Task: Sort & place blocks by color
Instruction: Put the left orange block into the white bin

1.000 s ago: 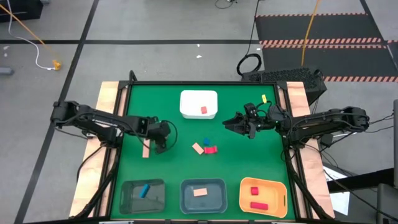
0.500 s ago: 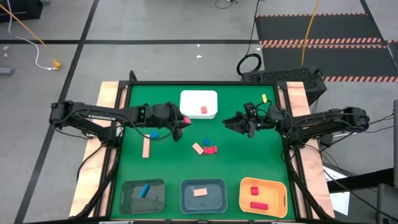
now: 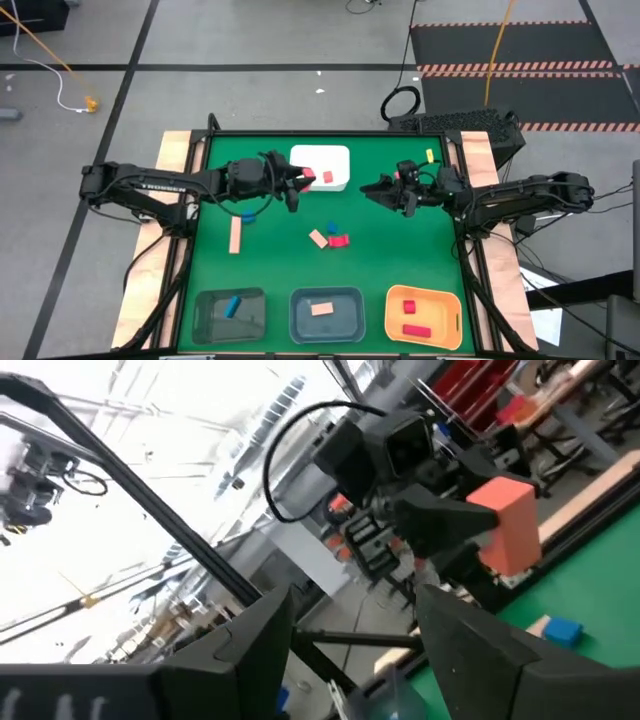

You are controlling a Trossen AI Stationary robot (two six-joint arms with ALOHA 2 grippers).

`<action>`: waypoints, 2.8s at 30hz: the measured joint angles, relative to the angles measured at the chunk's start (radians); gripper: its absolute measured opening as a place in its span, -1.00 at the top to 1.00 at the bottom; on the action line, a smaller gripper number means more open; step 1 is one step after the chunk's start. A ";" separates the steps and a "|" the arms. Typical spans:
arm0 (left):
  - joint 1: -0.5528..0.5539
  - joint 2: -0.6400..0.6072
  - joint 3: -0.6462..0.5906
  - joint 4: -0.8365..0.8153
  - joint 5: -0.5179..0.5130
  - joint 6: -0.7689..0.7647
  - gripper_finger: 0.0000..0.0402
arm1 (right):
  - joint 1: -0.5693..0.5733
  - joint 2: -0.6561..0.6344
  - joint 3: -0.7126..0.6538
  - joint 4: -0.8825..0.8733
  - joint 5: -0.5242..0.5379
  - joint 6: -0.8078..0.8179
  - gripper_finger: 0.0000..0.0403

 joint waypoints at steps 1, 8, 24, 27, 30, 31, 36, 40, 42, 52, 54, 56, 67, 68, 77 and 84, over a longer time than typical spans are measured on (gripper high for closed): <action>0.000 0.005 0.000 0.012 0.000 -0.012 0.33 | 0.001 0.000 0.000 0.004 0.009 0.000 -0.02; 0.000 0.034 -0.001 0.103 0.001 -0.032 0.33 | 0.033 0.000 0.000 0.033 0.022 0.005 -0.02; 0.000 0.118 -0.001 0.302 0.000 -0.141 0.33 | 0.005 0.007 0.000 -0.013 0.171 -0.030 -0.02; -0.002 0.122 0.000 0.332 0.000 -0.178 0.33 | -0.008 0.012 0.006 -0.072 0.181 -0.058 -0.02; -0.004 0.124 0.000 0.361 0.001 -0.206 0.33 | -0.010 0.025 0.056 -0.180 0.175 -0.128 -0.02; -0.005 0.122 0.000 0.368 0.002 -0.215 0.33 | -0.010 0.031 0.076 -0.221 0.174 -0.165 -0.02; -0.009 0.123 0.000 0.394 0.003 -0.247 0.33 | -0.016 0.087 0.180 -0.367 0.147 -0.294 -0.10; -0.014 0.122 0.000 0.401 0.003 -0.275 0.33 | -0.030 0.141 0.223 -0.375 0.124 -0.313 -0.25; -0.019 0.122 0.000 0.404 0.003 -0.285 0.33 | -0.034 0.169 0.235 -0.376 0.119 -0.311 -0.33; -0.068 0.122 0.000 0.399 -0.001 -0.323 0.33 | -0.034 0.319 0.317 -0.249 0.062 -0.375 -0.45; -0.071 0.122 0.000 0.398 0.000 -0.325 0.33 | -0.034 0.345 0.342 -0.247 0.054 -0.383 -0.44; -0.071 0.122 0.000 0.398 0.000 -0.328 0.33 | -0.034 0.373 0.364 -0.243 0.025 -0.396 -0.44; -0.071 0.122 0.000 0.396 -0.001 -0.319 0.33 | -0.034 0.446 0.431 -0.244 -0.037 -0.389 -0.30; -0.071 0.122 0.000 0.395 -0.001 -0.319 0.33 | -0.034 0.445 0.431 -0.240 -0.036 -0.388 -0.23; -0.072 0.119 0.000 0.399 0.011 -0.281 0.33 | -0.044 0.444 0.431 -0.216 -0.059 -0.318 0.42; -0.063 0.121 0.000 0.415 -0.015 -0.298 0.01 | -0.089 0.444 0.431 -0.212 -0.097 -0.263 0.42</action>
